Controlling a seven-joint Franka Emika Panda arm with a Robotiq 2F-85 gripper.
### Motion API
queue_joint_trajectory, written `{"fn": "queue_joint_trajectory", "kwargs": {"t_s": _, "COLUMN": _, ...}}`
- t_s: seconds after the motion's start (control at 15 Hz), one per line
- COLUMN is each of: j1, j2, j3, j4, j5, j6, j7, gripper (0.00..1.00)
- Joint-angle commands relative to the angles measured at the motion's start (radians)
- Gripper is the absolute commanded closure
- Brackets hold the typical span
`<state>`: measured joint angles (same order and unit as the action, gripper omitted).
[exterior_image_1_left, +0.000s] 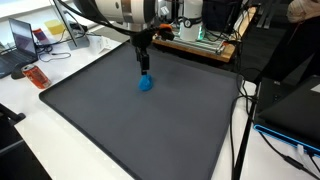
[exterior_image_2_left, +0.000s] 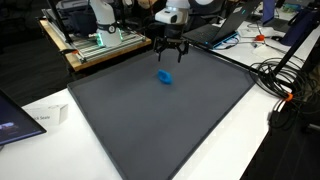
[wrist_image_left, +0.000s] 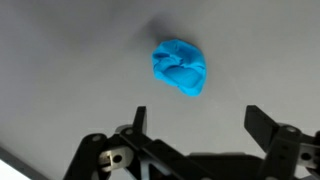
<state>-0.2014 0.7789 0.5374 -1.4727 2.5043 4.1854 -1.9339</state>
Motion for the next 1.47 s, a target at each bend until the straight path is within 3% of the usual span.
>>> {"fn": "queue_joint_trajectory", "kwargs": {"t_s": 0.0, "j1": -0.045, "j2": -0.024, "j3": -0.005, "j4": 0.014, "j5": 0.029, "j6": -0.03, "j7": -0.18, "gripper": 0.0}}
{"fn": "queue_joint_trajectory", "kwargs": {"t_s": 0.47, "j1": -0.139, "j2": 0.006, "j3": 0.067, "j4": 0.07, "j5": 0.021, "j6": -0.02, "j7": -0.498, "gripper": 0.0}}
{"fn": "queue_joint_trajectory", "kwargs": {"t_s": 0.87, "j1": -0.23, "j2": 0.057, "j3": 0.185, "j4": 0.1, "j5": 0.021, "j6": 0.023, "j7": -0.785, "gripper": 0.0}}
{"fn": "queue_joint_trajectory", "kwargs": {"t_s": 1.07, "j1": -0.223, "j2": 0.08, "j3": 0.173, "j4": 0.127, "j5": 0.021, "j6": 0.04, "j7": -0.886, "gripper": 0.0}}
{"fn": "queue_joint_trajectory", "kwargs": {"t_s": 1.13, "j1": -0.298, "j2": 0.126, "j3": 0.325, "j4": 0.088, "j5": -0.112, "j6": 0.065, "j7": -0.8, "gripper": 0.0}}
{"fn": "queue_joint_trajectory", "kwargs": {"t_s": 1.2, "j1": -0.311, "j2": 0.147, "j3": 0.353, "j4": 0.087, "j5": -0.146, "j6": 0.074, "j7": -0.795, "gripper": 0.0}}
{"fn": "queue_joint_trajectory", "kwargs": {"t_s": 1.27, "j1": -0.283, "j2": 0.149, "j3": 0.287, "j4": 0.135, "j5": -0.069, "j6": 0.068, "j7": -0.906, "gripper": 0.0}}
{"fn": "queue_joint_trajectory", "kwargs": {"t_s": 1.33, "j1": -0.373, "j2": 0.21, "j3": 0.472, "j4": 0.06, "j5": -0.234, "j6": 0.088, "j7": -0.785, "gripper": 0.0}}
{"fn": "queue_joint_trajectory", "kwargs": {"t_s": 1.4, "j1": -0.373, "j2": 0.214, "j3": 0.459, "j4": 0.05, "j5": -0.233, "j6": 0.07, "j7": -0.807, "gripper": 0.0}}
